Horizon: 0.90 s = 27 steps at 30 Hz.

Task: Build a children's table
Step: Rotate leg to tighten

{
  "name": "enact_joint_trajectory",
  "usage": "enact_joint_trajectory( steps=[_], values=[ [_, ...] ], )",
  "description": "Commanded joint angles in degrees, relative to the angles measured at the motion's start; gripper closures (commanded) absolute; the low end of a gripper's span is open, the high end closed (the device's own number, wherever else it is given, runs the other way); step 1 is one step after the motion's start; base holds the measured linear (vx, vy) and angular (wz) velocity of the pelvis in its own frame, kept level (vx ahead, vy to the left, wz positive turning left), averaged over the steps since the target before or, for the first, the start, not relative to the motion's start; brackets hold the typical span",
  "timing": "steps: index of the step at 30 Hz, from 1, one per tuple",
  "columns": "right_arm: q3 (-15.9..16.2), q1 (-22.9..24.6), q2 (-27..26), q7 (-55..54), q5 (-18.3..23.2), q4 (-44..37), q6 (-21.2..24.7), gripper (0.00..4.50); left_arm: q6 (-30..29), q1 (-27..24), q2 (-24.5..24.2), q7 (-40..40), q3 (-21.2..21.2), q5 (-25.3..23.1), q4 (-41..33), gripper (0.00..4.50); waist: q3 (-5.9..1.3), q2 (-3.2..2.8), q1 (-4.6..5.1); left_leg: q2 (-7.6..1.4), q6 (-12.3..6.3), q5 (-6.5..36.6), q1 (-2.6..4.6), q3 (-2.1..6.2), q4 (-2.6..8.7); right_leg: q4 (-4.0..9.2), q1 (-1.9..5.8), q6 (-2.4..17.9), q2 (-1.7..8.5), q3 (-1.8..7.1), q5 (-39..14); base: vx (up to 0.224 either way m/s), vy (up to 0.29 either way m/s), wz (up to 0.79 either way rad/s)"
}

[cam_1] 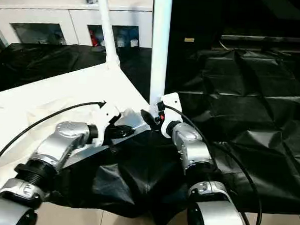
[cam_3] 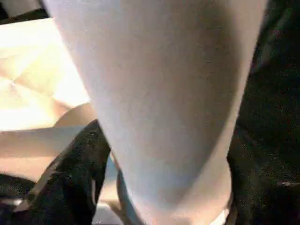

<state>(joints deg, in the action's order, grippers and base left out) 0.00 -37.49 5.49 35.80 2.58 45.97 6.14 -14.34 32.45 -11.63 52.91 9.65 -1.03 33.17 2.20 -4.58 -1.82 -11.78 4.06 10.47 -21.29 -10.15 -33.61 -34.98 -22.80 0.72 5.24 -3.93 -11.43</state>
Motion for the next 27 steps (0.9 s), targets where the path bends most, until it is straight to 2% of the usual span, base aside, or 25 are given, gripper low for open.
enact_joint_trajectory(
  steps=[1, 4, 5, 6, 7, 9, 10, 12, 13, 15, 17, 20, 21, 22, 24, 25, 26, 27],
  values=[
    [6.5, 0.9, -2.0, 9.9, 0.5, -2.1, 0.8, 0.65, 2.3, 0.9, 0.4, 5.1, 2.8, 1.9, -2.7, 4.50, -3.67, 0.43, -0.35, -0.85, -4.57, 9.4, 0.01, 0.21, 3.44, 3.80, 3.39, 13.8, 2.47, 1.76, -4.0, 0.000, 0.000, 0.00],
    [8.2, 1.7, 0.3, 14.5, 0.7, -3.5, 0.1, 0.65, 2.3, 0.5, -1.5, 8.6, 3.3, 2.5, -3.3, 4.50, -3.72, 0.29, -0.38, -0.88, -5.65, 8.4, 0.16, 0.00, 3.16, 3.49, 3.20, 15.3, 2.34, 1.67, -0.7, 0.000, 0.000, 0.00],
    [8.7, 1.9, 1.2, 16.2, 1.0, -4.0, 0.0, 0.65, 2.5, 0.3, -2.3, 10.1, 3.5, 2.8, -3.6, 4.50, -3.63, 0.70, -0.36, -0.92, -5.81, 8.5, 0.09, -0.01, 3.26, 3.56, 3.22, 15.3, 2.36, 1.69, -1.1, 0.000, 0.000, 0.00],
    [9.6, 2.3, 2.6, 19.5, 1.7, -5.4, 0.1, 0.65, 2.6, 0.0, -3.4, 12.5, 3.9, 3.1, -3.9, 4.50, -3.56, 0.46, -0.49, -1.03, -5.75, 9.5, 0.22, -0.01, 3.28, 3.63, 3.17, 15.4, 2.43, 1.67, -2.8, 0.000, 0.000, 0.00],
    [10.3, 2.7, 3.7, 22.4, 2.1, -6.5, 0.3, 0.65, 2.8, -0.2, -4.3, 14.4, 4.1, 3.3, -4.1, 4.50, -3.44, 0.63, -0.56, -1.08, -5.74, 10.1, 0.26, -0.03, 3.38, 3.77, 3.10, 15.3, 2.40, 1.70, -3.6, 0.000, 0.000, 0.00],
    [11.2, 3.4, 5.2, 26.6, 2.4, -8.3, 0.6, 0.65, 3.0, -0.3, -5.4, 16.8, 4.3, 3.5, -4.2, 4.50, -3.39, 0.47, -0.66, -1.20, -5.56, 10.6, 0.29, -0.02, 3.45, 3.77, 3.00, 15.1, 2.44, 1.80, -4.7, 0.000, 0.000, 0.00],
    [12.4, 4.3, 6.7, 30.9, 2.5, -10.1, 1.4, 0.65, 2.8, -0.3, -6.5, 18.8, 4.4, 3.6, -4.0, 4.50, -3.39, 0.90, -0.86, -1.21, -5.33, 10.6, 0.32, 0.01, 3.48, 3.75, 3.07, 14.9, 2.49, 1.84, -5.4, 0.000, 0.000, 0.00],
    [13.1, 4.8, 7.5, 33.1, 2.6, -11.0, 1.9, 0.65, 2.6, -0.3, -7.0, 19.8, 4.5, 3.7, -3.9, 4.50, -3.35, 0.82, -1.13, -1.23, -5.61, 10.0, 0.32, -0.03, 3.46, 3.72, 2.99, 14.9, 2.44, 1.92, -5.2, 0.000, 0.000, 0.00],
    [13.4, 5.1, 7.8, 34.3, 2.8, -11.7, 2.5, 0.80, 2.8, -0.2, -7.1, 20.0, 4.6, 3.8, -3.8, 4.50, -3.37, 0.79, -1.28, -1.28, -5.39, 9.9, 0.40, -0.04, 3.47, 3.69, 2.89, 14.9, 2.52, 1.96, -5.2, 0.000, 0.000, 0.00],
    [14.0, 5.7, 8.3, 35.9, 3.0, -12.6, 3.3, 0.97, 3.0, 0.0, -7.2, 20.2, 4.8, 3.9, -3.4, 4.50, -3.34, 1.33, -1.54, -1.21, -5.27, 9.5, 0.34, -0.05, 3.46, 3.74, 3.01, 14.7, 2.56, 2.01, -5.8, 0.000, 0.000, 0.00],
    [14.2, 5.9, 8.4, 36.4, 3.0, -12.8, 3.5, 1.12, 3.1, 0.1, -7.3, 20.4, 4.9, 3.9, -3.2, 4.50, -3.39, 1.13, -1.81, -1.29, -5.10, 9.0, 0.41, -0.03, 3.44, 3.70, 2.88, 14.5, 2.66, 2.06, -6.2, 0.000, 0.000, 0.00],
    [14.5, 6.1, 8.0, 36.9, 3.3, -13.0, 4.0, 1.32, 3.2, 0.3, -7.1, 20.5, 4.9, 4.0, -3.1, 4.50, -3.40, 1.21, -1.83, -1.19, -4.99, 8.6, 0.36, -0.03, 3.42, 3.67, 2.88, 14.4, 2.59, 2.00, -5.8, 0.000, 0.000, 0.00],
    [14.6, 6.1, 7.8, 36.9, 3.4, -13.0, 4.1, 1.44, 3.2, 0.3, -7.0, 20.5, 4.9, 4.0, -3.0, 4.50, -3.43, 0.80, -1.89, -1.18, -4.89, 8.7, 0.40, 0.01, 3.40, 3.65, 2.88, 14.5, 2.66, 2.00, -6.0, 0.000, 0.000, 0.00],
    [14.7, 6.2, 7.9, 37.0, 3.6, -13.4, 4.4, 1.55, 3.2, 0.3, -7.0, 20.8, 4.8, 4.0, -3.1, 4.50, -3.44, 1.02, -1.82, -1.17, -4.75, 8.8, 0.37, -0.02, 3.40, 3.70, 2.92, 14.4, 2.60, 1.99, -5.9, 0.000, 0.000, 0.00],
    [14.8, 7.0, 7.7, 37.1, 3.7, -14.6, 5.2, 1.55, 3.2, 0.0, -6.8, 20.7, 4.6, 4.1, -3.3, 4.50, -3.45, 1.04, -1.88, -1.16, -4.76, 8.5, 0.33, 0.00, 3.39, 3.66, 2.96, 14.3, 2.59, 2.00, -5.5, 0.000, 0.000, 0.00],
    [14.8, 7.3, 7.6, 37.1, 3.7, -15.0, 5.4, 1.73, 3.2, -0.2, -6.7, 20.5, 4.4, 4.1, -3.4, 4.50, -3.46, 1.01, -1.85, -1.18, -4.74, 8.5, 0.34, 0.03, 3.43, 3.63, 2.95, 14.3, 2.55, 1.97, -5.4, 0.000, 0.000, 0.00],
    [14.7, 7.7, 7.3, 36.5, 3.6, -15.4, 5.6, 1.73, 3.0, -0.2, -6.5, 19.9, 4.2, 4.2, -3.4, 4.50, -3.45, 0.66, -1.86, -1.19, -4.64, 8.8, 0.39, 0.05, 3.43, 3.63, 2.90, 14.3, 2.57, 1.97, -5.5, 0.000, 0.000, 0.00],
    [14.4, 8.2, 6.8, 35.5, 3.7, -15.6, 5.6, 1.77, 2.4, -0.2, -6.0, 18.9, 3.8, 4.4, -3.3, 4.50, -3.43, 0.79, -1.80, -1.20, -4.60, 9.0, 0.43, 0.01, 3.45, 3.73, 2.87, 14.2, 2.51, 1.96, -5.6, 0.000, 0.000, 0.00]
  ],
)
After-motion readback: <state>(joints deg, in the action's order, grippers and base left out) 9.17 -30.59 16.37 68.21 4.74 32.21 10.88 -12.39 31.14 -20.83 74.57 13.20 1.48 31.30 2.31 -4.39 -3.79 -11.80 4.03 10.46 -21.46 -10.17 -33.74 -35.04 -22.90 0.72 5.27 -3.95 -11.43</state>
